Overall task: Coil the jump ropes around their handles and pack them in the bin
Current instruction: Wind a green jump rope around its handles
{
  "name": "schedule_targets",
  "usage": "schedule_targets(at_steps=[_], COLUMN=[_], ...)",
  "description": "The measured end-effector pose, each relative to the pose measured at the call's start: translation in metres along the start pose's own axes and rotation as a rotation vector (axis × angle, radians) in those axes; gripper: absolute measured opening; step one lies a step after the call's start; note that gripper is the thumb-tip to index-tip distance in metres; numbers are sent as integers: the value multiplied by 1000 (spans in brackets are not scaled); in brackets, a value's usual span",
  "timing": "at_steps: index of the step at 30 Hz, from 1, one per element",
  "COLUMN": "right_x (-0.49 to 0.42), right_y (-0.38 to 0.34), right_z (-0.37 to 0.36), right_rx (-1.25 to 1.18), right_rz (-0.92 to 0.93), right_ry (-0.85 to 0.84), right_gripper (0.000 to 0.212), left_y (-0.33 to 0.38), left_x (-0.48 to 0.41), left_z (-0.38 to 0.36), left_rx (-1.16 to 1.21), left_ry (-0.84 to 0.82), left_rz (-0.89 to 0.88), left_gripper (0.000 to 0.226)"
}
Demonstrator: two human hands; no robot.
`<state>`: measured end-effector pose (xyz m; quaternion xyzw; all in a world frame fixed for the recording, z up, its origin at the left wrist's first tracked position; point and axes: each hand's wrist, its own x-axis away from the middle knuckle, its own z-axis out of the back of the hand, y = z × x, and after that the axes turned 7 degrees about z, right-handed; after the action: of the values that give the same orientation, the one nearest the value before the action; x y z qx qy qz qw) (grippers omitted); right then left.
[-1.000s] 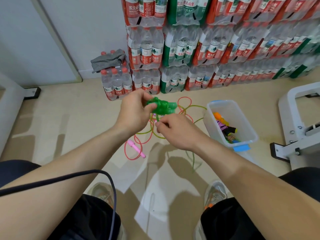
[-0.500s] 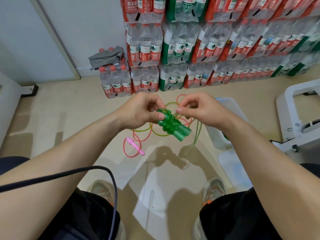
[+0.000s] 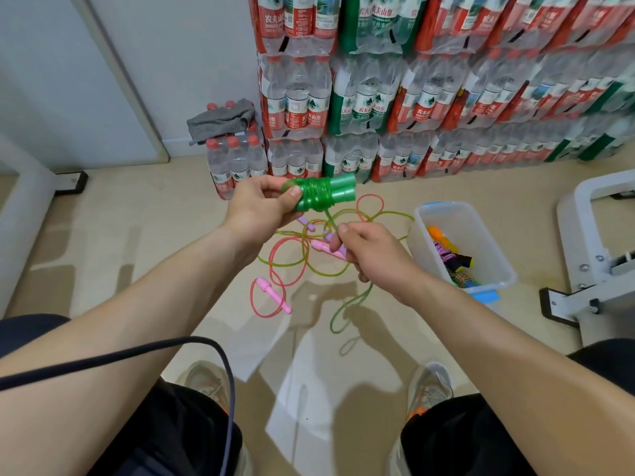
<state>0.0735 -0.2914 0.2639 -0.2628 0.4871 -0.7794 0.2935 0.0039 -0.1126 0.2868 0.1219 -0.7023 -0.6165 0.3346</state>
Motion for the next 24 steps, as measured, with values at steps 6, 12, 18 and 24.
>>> schedule_targets(at_steps=[6, 12, 18, 24], right_x=[0, -5, -15, -14], right_y=[-19, -35, -21, -10], right_z=[10, 39, 66, 60], right_rx=[405, 601, 266, -450], right_rz=[203, 239, 252, 2], right_ry=[72, 7, 32, -84], right_gripper=[31, 12, 11, 32], left_y=[-4, -4, 9, 17], left_x=[-8, 2, 7, 15], left_z=[1, -9, -5, -2], left_rx=[-553, -851, -636, -81], left_ry=[186, 19, -319, -435], left_rz=[-265, -399, -276, -33], left_gripper=[18, 17, 16, 14])
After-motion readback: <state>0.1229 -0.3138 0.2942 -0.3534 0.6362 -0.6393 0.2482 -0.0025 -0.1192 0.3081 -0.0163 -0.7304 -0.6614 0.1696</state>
